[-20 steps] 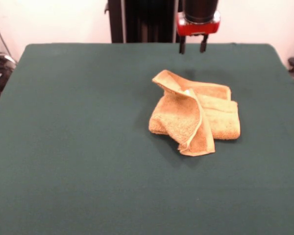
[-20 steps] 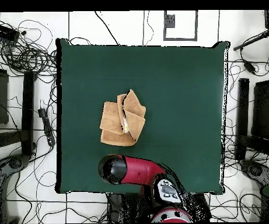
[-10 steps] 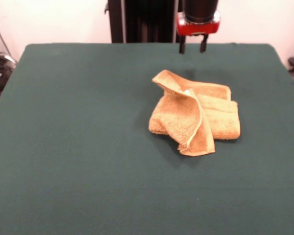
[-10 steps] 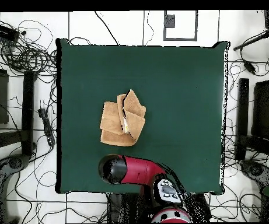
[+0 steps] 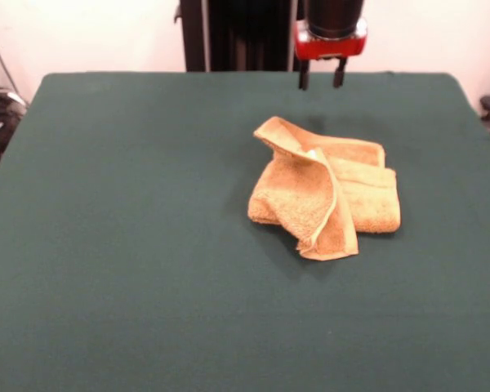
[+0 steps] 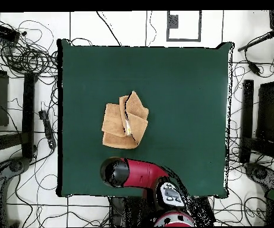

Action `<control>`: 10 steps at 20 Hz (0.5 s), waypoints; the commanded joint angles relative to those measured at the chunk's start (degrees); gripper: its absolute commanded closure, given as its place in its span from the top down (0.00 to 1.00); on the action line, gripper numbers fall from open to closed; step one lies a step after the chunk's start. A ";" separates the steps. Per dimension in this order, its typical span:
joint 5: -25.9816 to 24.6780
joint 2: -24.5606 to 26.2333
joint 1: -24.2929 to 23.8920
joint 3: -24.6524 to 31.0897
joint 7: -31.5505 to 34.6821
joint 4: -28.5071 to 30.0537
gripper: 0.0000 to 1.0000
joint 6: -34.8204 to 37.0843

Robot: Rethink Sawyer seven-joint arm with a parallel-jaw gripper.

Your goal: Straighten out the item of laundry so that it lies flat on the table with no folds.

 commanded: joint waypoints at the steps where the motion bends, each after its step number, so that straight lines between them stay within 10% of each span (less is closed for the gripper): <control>1: -0.11 -0.33 2.00 3.93 8.20 -2.92 1.00 -1.18; 10: 0.42 1.44 2.38 3.81 6.26 -10.33 1.00 3.53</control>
